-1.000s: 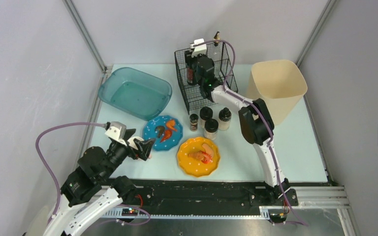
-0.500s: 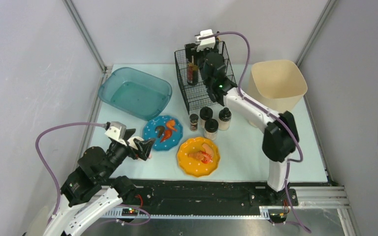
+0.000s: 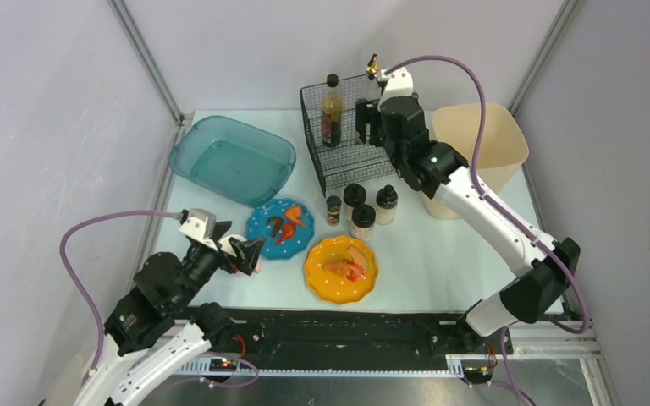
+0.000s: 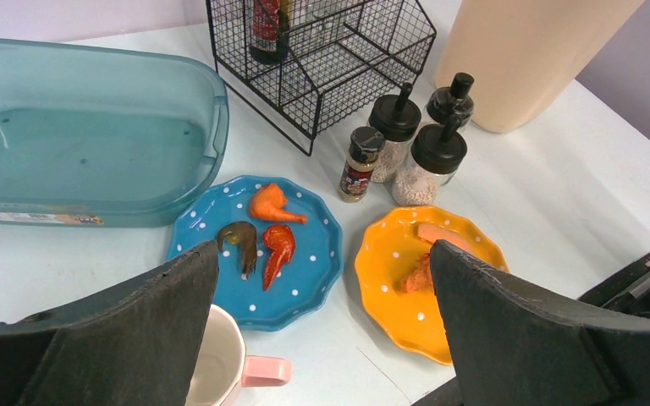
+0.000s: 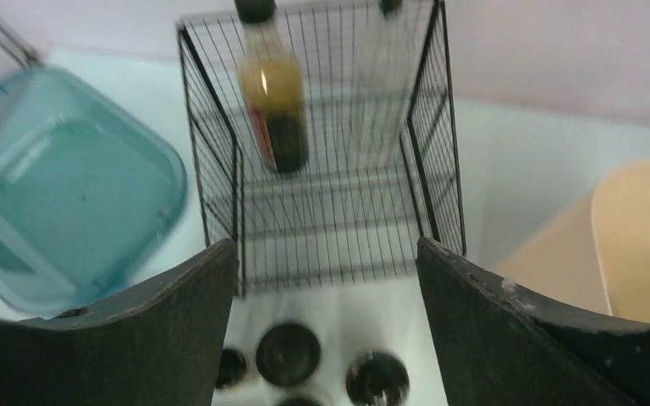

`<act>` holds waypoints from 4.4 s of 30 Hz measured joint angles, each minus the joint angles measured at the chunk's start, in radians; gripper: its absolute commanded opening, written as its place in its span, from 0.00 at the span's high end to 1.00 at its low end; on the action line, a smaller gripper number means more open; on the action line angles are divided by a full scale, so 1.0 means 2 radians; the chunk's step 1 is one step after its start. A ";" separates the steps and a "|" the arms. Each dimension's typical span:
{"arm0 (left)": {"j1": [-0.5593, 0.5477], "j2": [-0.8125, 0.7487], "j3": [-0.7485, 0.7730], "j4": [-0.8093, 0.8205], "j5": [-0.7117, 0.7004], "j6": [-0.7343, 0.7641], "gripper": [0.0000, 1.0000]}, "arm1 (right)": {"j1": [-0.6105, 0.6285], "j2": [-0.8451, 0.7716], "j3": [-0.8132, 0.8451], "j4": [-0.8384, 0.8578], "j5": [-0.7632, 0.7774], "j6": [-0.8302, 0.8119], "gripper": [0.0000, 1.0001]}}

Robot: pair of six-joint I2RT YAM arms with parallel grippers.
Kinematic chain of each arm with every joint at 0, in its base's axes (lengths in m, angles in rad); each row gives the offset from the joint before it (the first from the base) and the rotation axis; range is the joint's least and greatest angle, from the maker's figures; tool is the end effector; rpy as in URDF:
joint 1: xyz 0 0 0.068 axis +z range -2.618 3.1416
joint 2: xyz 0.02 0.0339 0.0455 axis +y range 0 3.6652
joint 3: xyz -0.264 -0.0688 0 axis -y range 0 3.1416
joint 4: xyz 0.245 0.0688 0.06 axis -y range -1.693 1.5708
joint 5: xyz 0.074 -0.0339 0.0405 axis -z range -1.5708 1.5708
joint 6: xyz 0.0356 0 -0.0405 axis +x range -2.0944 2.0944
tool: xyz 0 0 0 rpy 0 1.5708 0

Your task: Clear the kitchen counter

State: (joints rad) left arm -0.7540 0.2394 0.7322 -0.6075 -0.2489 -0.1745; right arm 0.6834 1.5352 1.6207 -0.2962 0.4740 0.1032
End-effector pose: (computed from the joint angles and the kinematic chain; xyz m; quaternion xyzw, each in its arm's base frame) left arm 0.0489 -0.0338 0.3325 0.1325 0.7334 -0.2128 0.6319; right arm 0.2839 0.2102 0.4359 -0.0747 0.7665 0.0656 0.6345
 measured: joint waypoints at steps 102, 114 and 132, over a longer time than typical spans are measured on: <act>0.000 0.000 0.000 0.000 0.009 0.000 0.02 | 0.124 -0.095 -0.191 -0.201 0.021 0.204 0.95; 0.000 0.000 0.000 0.000 0.009 0.000 0.02 | 0.101 -0.076 -0.017 -0.216 0.043 0.107 0.98; 0.000 0.000 0.000 0.000 0.013 0.000 0.02 | -0.028 0.142 0.147 -0.108 -0.054 0.022 0.97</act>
State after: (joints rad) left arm -0.7540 0.2398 0.7322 -0.6075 -0.2234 -0.1745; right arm 0.6281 1.8194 1.9148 -0.5114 0.3668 0.1474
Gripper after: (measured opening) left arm 0.985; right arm 0.665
